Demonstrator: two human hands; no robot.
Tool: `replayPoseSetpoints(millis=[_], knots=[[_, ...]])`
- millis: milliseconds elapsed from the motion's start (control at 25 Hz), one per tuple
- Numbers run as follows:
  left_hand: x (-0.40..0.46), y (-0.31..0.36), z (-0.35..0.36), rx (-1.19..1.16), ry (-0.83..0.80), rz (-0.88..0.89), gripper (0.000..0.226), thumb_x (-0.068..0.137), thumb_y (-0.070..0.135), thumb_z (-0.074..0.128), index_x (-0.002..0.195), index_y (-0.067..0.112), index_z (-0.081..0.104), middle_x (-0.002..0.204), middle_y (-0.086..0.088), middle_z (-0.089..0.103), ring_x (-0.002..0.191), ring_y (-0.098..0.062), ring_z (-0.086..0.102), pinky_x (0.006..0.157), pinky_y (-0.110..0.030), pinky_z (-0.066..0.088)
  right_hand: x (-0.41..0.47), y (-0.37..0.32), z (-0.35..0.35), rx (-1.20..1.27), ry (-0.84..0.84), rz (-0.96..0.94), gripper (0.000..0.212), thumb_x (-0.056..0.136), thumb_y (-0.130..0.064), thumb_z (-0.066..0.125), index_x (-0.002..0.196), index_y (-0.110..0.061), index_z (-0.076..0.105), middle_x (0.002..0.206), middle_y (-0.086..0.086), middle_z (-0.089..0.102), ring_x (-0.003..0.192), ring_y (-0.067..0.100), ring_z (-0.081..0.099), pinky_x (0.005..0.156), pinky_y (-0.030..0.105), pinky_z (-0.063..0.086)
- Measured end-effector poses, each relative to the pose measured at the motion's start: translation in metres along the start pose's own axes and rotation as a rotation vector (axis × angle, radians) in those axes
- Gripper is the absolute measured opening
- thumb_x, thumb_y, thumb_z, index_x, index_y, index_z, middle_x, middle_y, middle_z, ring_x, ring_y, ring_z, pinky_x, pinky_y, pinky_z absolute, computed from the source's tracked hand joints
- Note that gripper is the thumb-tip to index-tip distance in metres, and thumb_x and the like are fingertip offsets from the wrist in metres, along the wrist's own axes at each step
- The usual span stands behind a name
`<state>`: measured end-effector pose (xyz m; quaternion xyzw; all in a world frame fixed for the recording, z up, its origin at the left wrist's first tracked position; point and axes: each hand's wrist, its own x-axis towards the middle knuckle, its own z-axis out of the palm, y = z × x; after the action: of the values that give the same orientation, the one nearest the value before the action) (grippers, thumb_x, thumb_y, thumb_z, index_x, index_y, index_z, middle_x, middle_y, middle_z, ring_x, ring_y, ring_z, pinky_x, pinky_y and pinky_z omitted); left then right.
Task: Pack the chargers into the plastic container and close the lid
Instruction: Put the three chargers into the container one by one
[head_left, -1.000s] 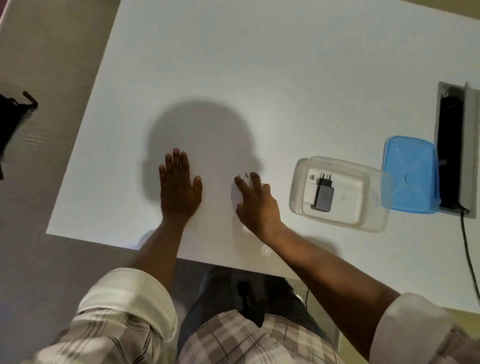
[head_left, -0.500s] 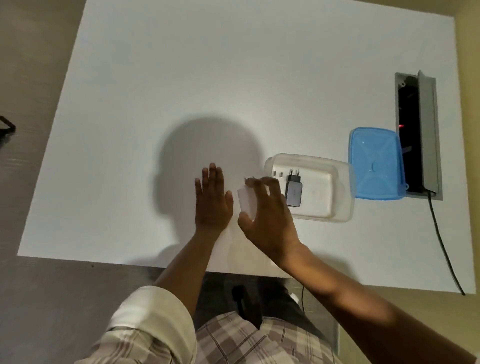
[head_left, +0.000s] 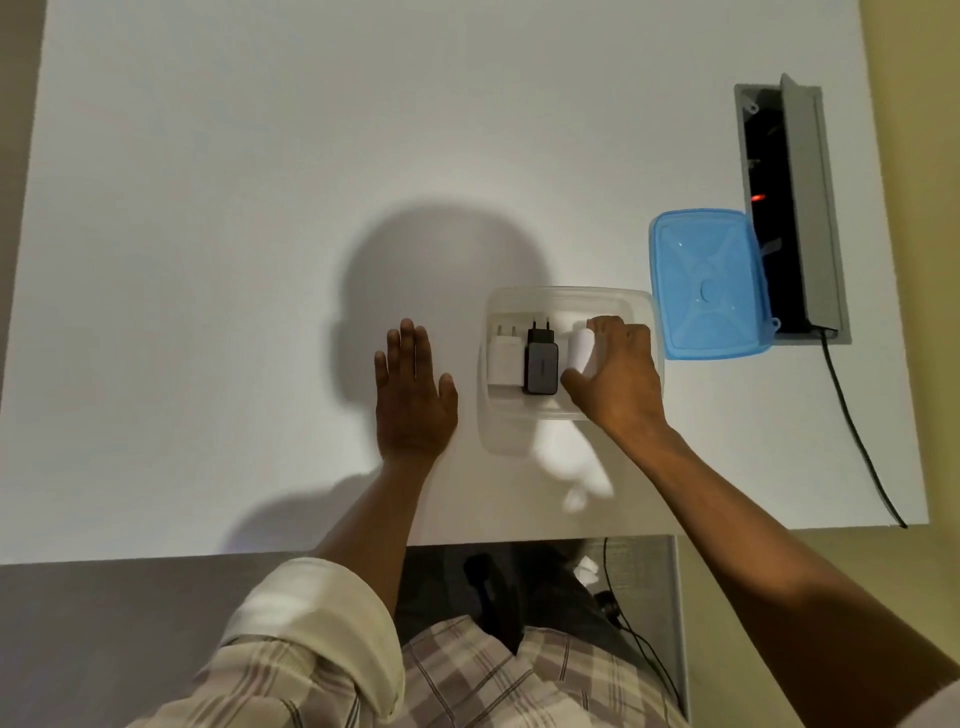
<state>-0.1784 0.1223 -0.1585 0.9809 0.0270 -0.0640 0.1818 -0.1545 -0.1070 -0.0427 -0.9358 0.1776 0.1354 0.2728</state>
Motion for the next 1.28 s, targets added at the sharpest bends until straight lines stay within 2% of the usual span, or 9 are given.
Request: replayPoseSetpoints(millis=[160,360,720,800,1000,1120,1200,1280], knots=[[0.001,0.003,-0.002,-0.009,-0.010,-0.013,0.072,0.097,0.034,0.035,0.158,0.010,0.004,0.168,-0.010,0.005,0.156,-0.026,0.003,0.127,-0.045,0.007,0.017,0.006,0.010,-0.048,-0.034,0.032,0.065,0.075,-0.024,0.076,0.133,-0.019,0.047,0.134,0.013,0.044,0.107,0.038,0.058,0.086,0.041,0.052],[0.002,0.003,0.001,-0.012,-0.011,-0.027,0.073,0.097,0.034,0.036,0.158,0.011,0.006,0.168,-0.009,0.006,0.156,-0.025,0.004,0.127,-0.043,0.006,0.023,0.018,0.017,-0.044,-0.074,-0.011,0.067,0.073,-0.022,0.077,0.134,-0.018,0.048,0.133,0.014,0.043,0.105,0.039,0.058,0.086,0.042,0.052],[0.001,0.003,-0.002,-0.009,-0.007,-0.026,0.072,0.096,0.035,0.035,0.158,0.011,0.008,0.167,-0.009,0.009,0.155,-0.026,0.007,0.127,-0.043,0.007,0.026,0.021,0.019,-0.079,-0.108,-0.053,0.063,0.079,-0.020,0.075,0.136,-0.017,0.046,0.133,0.014,0.045,0.103,0.035,0.060,0.080,0.033,0.046],[0.001,0.005,-0.006,-0.012,-0.033,-0.025,0.071,0.097,0.034,0.035,0.158,0.010,0.007,0.168,-0.009,0.007,0.155,-0.026,0.005,0.127,-0.043,0.005,0.023,0.020,0.016,-0.086,-0.105,-0.067,0.060,0.082,-0.020,0.072,0.136,-0.015,0.046,0.133,0.015,0.047,0.104,0.034,0.060,0.079,0.031,0.045],[0.002,0.003,-0.028,-0.008,-0.178,-0.011,0.073,0.100,0.036,0.037,0.158,0.012,0.001,0.168,-0.006,-0.003,0.155,-0.021,-0.005,0.127,-0.039,0.001,0.011,0.013,-0.002,-0.115,-0.054,-0.116,0.052,0.086,-0.021,0.067,0.134,-0.015,0.047,0.135,0.012,0.051,0.108,0.033,0.060,0.084,0.041,0.051],[0.010,0.004,-0.050,-0.030,-0.262,-0.041,0.070,0.099,0.033,0.043,0.158,0.013,0.012,0.168,-0.006,0.006,0.155,-0.021,0.005,0.126,-0.038,0.013,0.004,0.012,-0.018,-0.051,-0.015,-0.157,0.049,0.087,-0.023,0.066,0.132,-0.014,0.049,0.132,0.012,0.055,0.107,0.032,0.061,0.088,0.044,0.053],[0.018,0.011,-0.067,-0.087,-0.264,-0.084,0.059,0.097,0.030,0.046,0.151,0.014,0.031,0.162,-0.007,0.028,0.149,-0.024,0.027,0.119,-0.042,0.033,0.000,0.011,-0.029,0.003,0.003,-0.162,0.045,0.088,-0.022,0.066,0.130,-0.013,0.052,0.131,0.011,0.058,0.104,0.032,0.064,0.088,0.048,0.054],[0.024,0.018,-0.083,-0.171,-0.211,-0.120,0.046,0.096,0.029,0.047,0.140,0.016,0.045,0.149,-0.004,0.047,0.136,-0.023,0.045,0.107,-0.041,0.044,-0.005,0.013,-0.038,0.045,0.063,-0.210,0.039,0.087,-0.019,0.067,0.124,-0.010,0.057,0.125,0.012,0.063,0.102,0.031,0.067,0.087,0.045,0.056]])
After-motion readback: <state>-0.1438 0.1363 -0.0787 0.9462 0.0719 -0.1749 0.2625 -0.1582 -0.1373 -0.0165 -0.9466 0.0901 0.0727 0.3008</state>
